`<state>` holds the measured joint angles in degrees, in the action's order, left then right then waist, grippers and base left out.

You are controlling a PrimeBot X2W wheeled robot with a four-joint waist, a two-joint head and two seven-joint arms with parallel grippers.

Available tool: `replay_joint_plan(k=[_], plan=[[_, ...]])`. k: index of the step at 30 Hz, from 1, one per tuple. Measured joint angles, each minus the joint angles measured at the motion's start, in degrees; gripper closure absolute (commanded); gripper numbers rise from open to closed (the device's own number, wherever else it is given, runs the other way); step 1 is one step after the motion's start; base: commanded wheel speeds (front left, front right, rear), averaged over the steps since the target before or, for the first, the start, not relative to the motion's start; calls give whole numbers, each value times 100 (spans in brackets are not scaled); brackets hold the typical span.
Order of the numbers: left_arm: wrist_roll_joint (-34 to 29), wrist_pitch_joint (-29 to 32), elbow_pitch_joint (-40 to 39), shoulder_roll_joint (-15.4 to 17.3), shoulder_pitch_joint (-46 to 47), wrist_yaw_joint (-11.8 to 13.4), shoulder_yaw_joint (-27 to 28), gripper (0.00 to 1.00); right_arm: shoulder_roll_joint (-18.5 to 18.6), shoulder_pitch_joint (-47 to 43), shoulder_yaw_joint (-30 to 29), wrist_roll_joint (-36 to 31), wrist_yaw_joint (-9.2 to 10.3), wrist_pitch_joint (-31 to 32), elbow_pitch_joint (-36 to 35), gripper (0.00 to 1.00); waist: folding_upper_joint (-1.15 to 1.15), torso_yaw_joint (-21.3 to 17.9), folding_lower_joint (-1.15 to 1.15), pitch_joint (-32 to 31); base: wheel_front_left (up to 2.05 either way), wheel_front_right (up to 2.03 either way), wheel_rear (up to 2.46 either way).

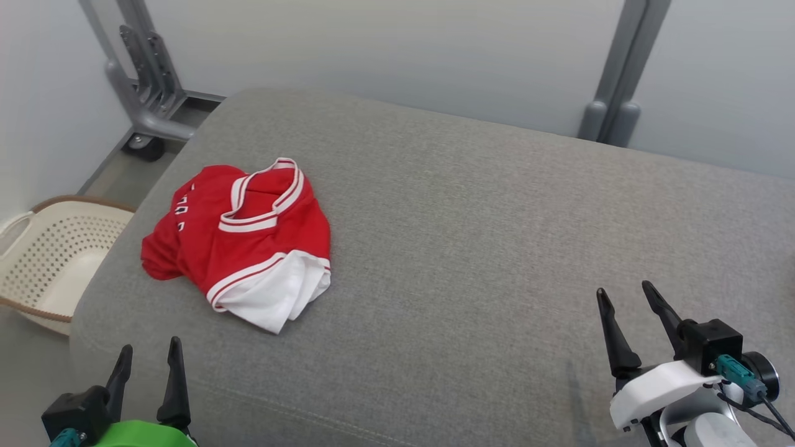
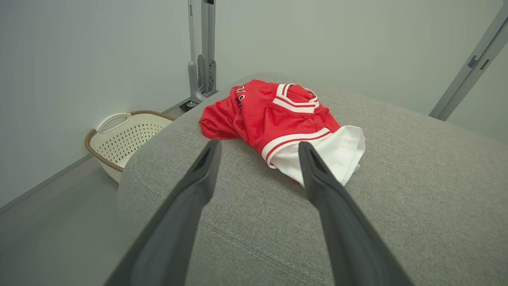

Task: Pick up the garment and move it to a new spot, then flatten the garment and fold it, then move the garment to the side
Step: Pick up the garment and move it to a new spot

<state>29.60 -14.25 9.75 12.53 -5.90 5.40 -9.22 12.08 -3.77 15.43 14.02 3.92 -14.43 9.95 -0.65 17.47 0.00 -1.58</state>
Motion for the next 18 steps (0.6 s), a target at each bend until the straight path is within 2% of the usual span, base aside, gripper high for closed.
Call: replay_joint_plan(k=[6, 11, 18], plan=[[-16, 0, 37, 1, 0, -65, -129, 0, -91, -54, -166, 7, 73, 0, 0, 0, 0, 459, 0, -71, 0, 0, 0], [-16, 0, 45, 29, 0, -90, -31, 0, -143, -69, -130, 5, 74, 0, 2, 0, 0, 772, 0, -122, 0, 0, 0], [-15, 0, 45, 51, -12, -137, 26, 0, -204, -141, -83, 3, 78, 0, 19, 0, 0, 883, 0, -172, 0, 0, 0]])
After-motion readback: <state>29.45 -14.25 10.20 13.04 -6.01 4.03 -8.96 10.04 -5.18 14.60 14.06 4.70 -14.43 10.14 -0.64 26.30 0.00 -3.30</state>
